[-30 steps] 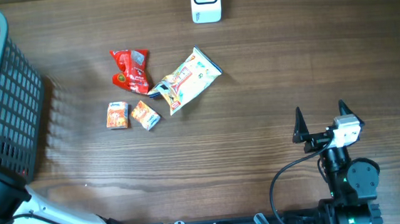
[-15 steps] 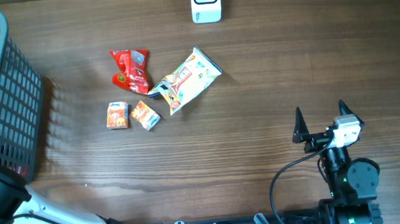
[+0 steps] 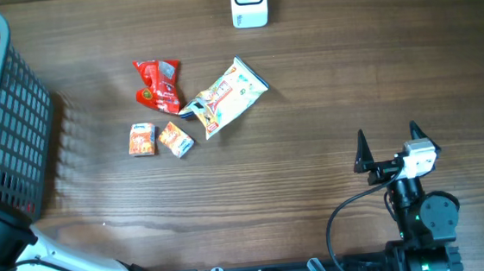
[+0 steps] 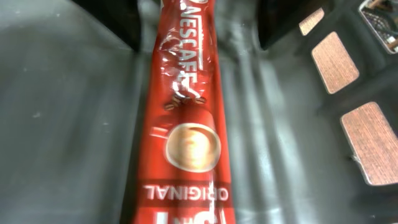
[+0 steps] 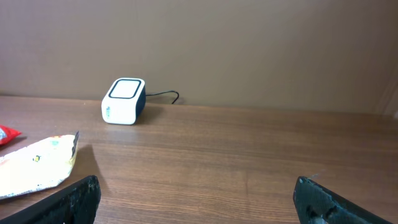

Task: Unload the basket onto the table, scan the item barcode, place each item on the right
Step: 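Grasp the red Nescafe 3in1 stick in the basket with the left gripper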

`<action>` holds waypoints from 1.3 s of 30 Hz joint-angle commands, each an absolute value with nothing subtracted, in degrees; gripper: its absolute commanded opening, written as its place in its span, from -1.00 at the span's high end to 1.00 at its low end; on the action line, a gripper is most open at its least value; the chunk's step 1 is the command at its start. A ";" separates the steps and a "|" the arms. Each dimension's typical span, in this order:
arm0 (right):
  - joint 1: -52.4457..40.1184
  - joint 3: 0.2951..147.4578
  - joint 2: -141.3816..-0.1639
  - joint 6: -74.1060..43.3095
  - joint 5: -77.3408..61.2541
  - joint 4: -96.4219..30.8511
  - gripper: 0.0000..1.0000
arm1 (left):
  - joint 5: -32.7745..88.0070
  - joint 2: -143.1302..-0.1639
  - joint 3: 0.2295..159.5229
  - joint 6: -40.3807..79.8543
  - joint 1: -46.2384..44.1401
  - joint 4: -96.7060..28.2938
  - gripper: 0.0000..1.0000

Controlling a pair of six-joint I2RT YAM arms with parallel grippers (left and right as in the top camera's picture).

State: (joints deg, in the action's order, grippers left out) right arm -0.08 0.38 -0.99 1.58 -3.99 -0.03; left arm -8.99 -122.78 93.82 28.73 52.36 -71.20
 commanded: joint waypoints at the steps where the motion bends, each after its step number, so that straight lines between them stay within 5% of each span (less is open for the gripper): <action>1: -0.32 0.30 -0.58 1.13 -3.18 0.08 -1.00 | -8.40 -126.43 91.77 28.86 52.27 -69.58 0.12; 4: -0.32 0.30 -0.58 1.13 -3.18 0.05 -0.99 | -8.40 -126.43 91.77 28.86 52.27 -68.95 0.92; 22: -0.32 0.30 -0.58 1.13 -3.18 0.08 -0.99 | -7.40 -125.95 100.27 28.67 52.25 -73.49 0.92; 39: -0.32 0.30 -0.58 1.15 -3.18 0.08 -0.99 | 17.91 -119.22 109.95 28.69 52.25 -73.52 0.92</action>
